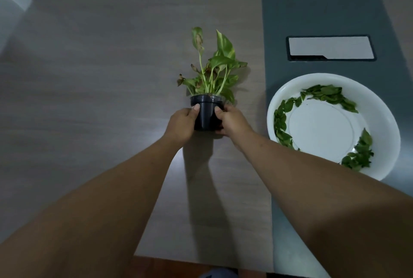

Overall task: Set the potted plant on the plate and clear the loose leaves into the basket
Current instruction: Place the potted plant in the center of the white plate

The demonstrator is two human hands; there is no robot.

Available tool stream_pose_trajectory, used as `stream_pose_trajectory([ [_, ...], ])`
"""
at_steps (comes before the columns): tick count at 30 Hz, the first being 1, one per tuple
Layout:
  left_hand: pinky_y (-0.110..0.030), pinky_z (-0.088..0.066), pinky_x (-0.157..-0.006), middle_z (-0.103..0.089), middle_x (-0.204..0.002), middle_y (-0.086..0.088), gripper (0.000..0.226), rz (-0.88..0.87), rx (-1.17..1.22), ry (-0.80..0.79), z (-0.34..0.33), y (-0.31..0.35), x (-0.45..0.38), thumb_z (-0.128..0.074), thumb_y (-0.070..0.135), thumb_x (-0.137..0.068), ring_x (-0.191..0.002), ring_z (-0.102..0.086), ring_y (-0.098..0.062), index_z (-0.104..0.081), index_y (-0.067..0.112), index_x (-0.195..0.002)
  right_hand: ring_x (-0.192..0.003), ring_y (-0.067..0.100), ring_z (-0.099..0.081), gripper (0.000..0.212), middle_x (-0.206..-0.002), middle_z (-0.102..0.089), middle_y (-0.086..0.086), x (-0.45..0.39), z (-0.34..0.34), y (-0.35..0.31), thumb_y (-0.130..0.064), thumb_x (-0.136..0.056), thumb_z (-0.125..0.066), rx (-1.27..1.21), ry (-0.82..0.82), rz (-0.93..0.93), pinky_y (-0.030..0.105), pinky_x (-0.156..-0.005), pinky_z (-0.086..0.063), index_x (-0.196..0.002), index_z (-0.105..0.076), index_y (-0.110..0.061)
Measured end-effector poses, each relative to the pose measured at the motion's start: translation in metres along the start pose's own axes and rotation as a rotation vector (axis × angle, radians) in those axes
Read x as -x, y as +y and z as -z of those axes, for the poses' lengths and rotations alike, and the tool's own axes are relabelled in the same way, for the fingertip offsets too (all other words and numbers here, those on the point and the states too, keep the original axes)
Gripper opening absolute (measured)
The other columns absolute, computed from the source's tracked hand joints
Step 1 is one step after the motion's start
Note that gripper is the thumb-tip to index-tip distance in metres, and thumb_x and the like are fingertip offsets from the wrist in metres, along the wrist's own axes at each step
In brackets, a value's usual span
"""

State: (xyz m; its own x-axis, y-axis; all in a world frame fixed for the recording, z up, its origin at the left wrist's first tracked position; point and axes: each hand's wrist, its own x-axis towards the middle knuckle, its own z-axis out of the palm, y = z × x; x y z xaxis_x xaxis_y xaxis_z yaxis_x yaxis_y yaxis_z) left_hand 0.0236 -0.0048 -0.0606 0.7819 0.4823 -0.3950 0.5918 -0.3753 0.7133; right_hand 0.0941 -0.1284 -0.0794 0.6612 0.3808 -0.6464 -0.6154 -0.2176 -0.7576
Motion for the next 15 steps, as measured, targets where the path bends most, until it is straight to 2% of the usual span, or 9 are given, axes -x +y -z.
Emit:
stream_pose_trajectory([
  [4,-0.049,-0.051,-0.087,-0.070,-0.098,-0.020,0.065,-0.050,0.026,-0.038,-0.003,0.022,0.007,-0.038,0.058,-0.095,-0.094,-0.065,-0.036,-0.068,0.000,-0.096,-0.116,0.029,-0.056,0.037,-0.125,-0.058,0.008,0.009,0.019,-0.010,-0.022,-0.100,-0.050,-0.034,0.023,0.067,0.039,-0.087,-0.050,-0.137,-0.049,-0.018],
  [6,-0.053,-0.053,-0.092,-0.071,-0.100,-0.017,0.070,-0.049,0.101,-0.066,-0.005,0.034,0.006,-0.040,0.066,-0.086,-0.096,-0.067,-0.034,-0.068,0.004,-0.098,-0.114,0.028,-0.059,0.037,-0.125,-0.062,0.009,0.016,0.032,-0.019,-0.021,-0.099,-0.051,-0.032,0.048,0.126,0.039,-0.094,-0.050,-0.135,-0.051,-0.012],
  [8,-0.052,-0.052,-0.095,-0.071,-0.105,-0.015,0.059,-0.051,0.177,-0.099,-0.014,0.056,0.010,-0.044,0.058,-0.092,-0.101,-0.068,-0.032,-0.068,0.006,-0.102,-0.113,0.028,-0.061,0.038,-0.127,-0.064,0.013,0.025,0.053,-0.030,-0.021,-0.098,-0.053,-0.022,0.073,0.189,0.042,-0.098,-0.051,-0.134,-0.054,-0.009],
  [11,-0.043,-0.053,-0.098,-0.068,-0.111,-0.014,0.039,-0.087,0.272,-0.181,-0.033,0.092,0.019,-0.044,0.039,-0.101,-0.107,-0.066,-0.030,-0.065,0.006,-0.107,-0.105,0.025,-0.063,0.034,-0.118,-0.065,0.010,0.043,0.090,-0.042,-0.021,-0.099,-0.054,-0.010,0.107,0.238,0.033,-0.084,-0.054,-0.131,-0.054,-0.008],
  [13,-0.039,-0.053,-0.097,-0.067,-0.111,-0.013,0.032,-0.110,0.291,-0.229,-0.049,0.112,0.024,-0.044,0.035,-0.102,-0.108,-0.066,-0.030,-0.063,0.009,-0.108,-0.108,0.029,-0.064,0.036,-0.121,-0.065,0.012,0.055,0.115,-0.047,-0.021,-0.098,-0.056,-0.034,0.112,0.258,0.043,-0.093,-0.055,-0.131,-0.054,-0.008],
  [15,-0.034,-0.053,-0.094,-0.066,-0.114,-0.013,0.031,-0.128,0.310,-0.279,-0.067,0.129,0.027,-0.046,0.032,-0.102,-0.107,-0.065,-0.027,-0.062,0.009,-0.113,-0.110,0.030,-0.065,0.041,-0.124,-0.065,0.014,0.067,0.143,-0.048,-0.020,-0.096,-0.058,-0.039,0.136,0.263,0.047,-0.097,-0.053,-0.135,-0.052,-0.009],
])
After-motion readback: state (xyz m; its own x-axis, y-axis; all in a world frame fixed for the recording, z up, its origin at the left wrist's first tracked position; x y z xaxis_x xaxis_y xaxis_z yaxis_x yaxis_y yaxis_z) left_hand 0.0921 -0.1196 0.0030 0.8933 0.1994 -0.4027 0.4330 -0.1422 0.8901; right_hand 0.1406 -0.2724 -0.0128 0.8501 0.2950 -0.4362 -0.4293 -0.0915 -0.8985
